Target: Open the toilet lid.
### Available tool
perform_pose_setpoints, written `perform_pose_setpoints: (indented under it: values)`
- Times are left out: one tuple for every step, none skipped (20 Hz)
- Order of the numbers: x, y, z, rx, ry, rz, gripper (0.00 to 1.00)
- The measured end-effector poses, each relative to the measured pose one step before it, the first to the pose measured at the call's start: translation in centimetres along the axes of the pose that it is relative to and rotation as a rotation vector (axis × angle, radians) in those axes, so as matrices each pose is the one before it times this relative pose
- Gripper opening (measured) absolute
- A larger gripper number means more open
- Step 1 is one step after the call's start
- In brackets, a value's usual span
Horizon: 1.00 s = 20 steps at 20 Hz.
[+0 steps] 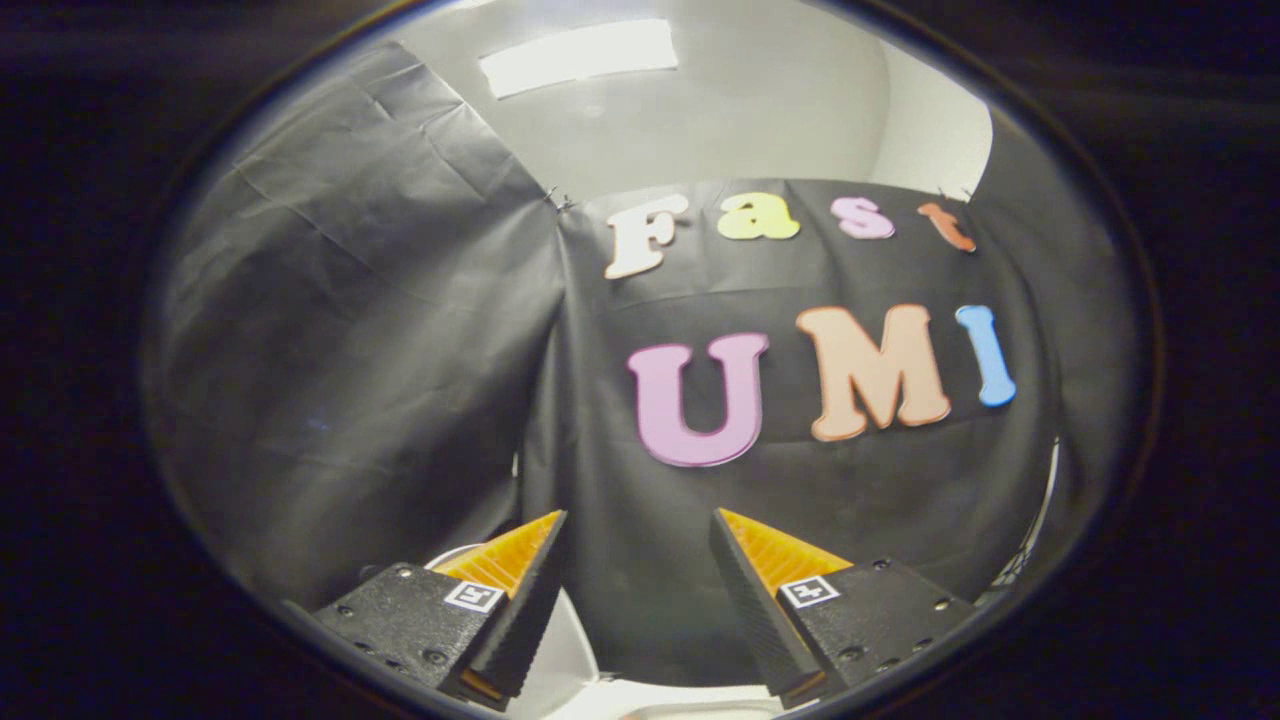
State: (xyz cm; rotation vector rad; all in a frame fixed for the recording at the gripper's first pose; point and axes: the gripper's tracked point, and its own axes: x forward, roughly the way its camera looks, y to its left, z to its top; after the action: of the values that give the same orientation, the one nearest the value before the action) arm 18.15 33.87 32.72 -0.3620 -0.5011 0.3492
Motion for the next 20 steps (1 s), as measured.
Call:
perform_pose_setpoints:
  values:
    - [-0.461,-1.772,0.641,-0.00856,-0.01683,-0.02471,0.85]
    - [-0.606,-1.979,0.454,-0.00965,-0.01299,-0.03025,0.85]
    - [-0.57,-2.075,0.409,-0.0096,-0.01046,-0.04033,0.85]
    - [-0.181,-2.357,0.412,-0.00987,-0.00707,-0.04735,0.85]
    - [-0.33,-2.109,0.262,-0.0108,-0.00535,-0.04428,0.85]
    - [-0.874,-2.211,-0.195,-0.01015,0.00023,-0.04118,0.85]
    - [-0.653,-1.962,-0.07,-0.00898,0.00322,-0.03245,0.85]
    - [-0.796,-1.928,-0.176,-0.00518,0.0051,-0.02342,0.85]
    - [-0.556,-1.777,-0.202,-0.00538,-0.00123,-0.0225,0.85]
    - [-0.294,-2.025,-0.064,-0.00703,-0.00362,-0.02726,0.85]
    - [-0.403,-1.785,0.073,-0.0018,-0.00567,-0.02372,0.85]
    - [-0.488,-1.6,0.007,0.00359,-0.00582,-0.01421,0.85]
    - [-0.377,-1.441,-0.208,0.00306,-0.00428,-0.01743,0.85]
    - [-0.236,-1.781,-0.321,0.00039,-0.00127,-0.02069,0.85]
    - [-0.291,-1.365,-0.212,0.00241,0.00021,-0.0086,0.85]
    - [-0.402,-1.056,-0.424,-0.00256,0.00426,0.00228,0.85]
    - [-0.393,-0.945,-0.462,0.00026,0.00163,0.00976,0.85]
    - [-0.201,-0.918,-0.623,0.00732,0.00985,0.02159,0.84]
    - [-0.282,-0.433,-0.713,0.01103,0.01288,0.0353,0.83]
    - [-0.086,-0.609,-0.886,0.01647,0.01717,0.02399,0.82]
